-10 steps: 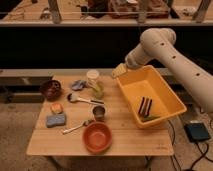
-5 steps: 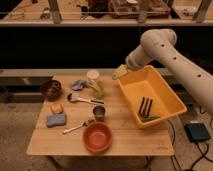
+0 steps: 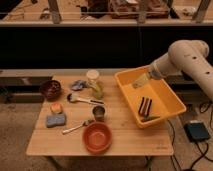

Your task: Place pepper in paper cup

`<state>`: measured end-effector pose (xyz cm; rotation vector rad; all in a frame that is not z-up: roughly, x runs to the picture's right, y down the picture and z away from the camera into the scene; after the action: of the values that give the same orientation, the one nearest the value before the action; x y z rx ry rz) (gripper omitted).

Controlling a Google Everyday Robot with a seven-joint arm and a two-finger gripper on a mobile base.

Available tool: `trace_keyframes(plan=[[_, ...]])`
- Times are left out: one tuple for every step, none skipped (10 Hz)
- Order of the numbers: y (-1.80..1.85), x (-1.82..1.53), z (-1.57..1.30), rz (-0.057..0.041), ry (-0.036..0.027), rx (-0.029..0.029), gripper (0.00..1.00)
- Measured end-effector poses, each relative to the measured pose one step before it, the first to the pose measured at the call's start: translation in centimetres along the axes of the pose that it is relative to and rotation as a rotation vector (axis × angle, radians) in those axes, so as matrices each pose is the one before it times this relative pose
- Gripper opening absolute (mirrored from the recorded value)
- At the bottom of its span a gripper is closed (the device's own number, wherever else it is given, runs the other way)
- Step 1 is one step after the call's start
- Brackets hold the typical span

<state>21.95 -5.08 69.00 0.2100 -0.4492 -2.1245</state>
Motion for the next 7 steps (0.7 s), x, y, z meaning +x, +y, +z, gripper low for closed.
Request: trace_keyframes(plan=[[0.322, -0.336, -0.176, 0.00131, -0.00437, -0.00073, 0.8], [-0.081, 0.077, 0.068, -0.00112, 0.0002, 0.00172, 0.8], [-0.104, 0.155, 0.08, -0.00262, 0.00024, 0.00147, 0.8], [0.052, -0.059, -0.017, 0.00006, -0.0002, -0.0007, 0.8], [0.025, -0.002, -0.025, -0.00716, 0.00137, -0.00238, 0.8], [-0.331, 0.036, 0.273, -0.02286, 0.01204, -0.01016, 0.8], [-1.001, -0.428, 0.522, -0.07879, 0.02283, -0.0239, 0.8]])
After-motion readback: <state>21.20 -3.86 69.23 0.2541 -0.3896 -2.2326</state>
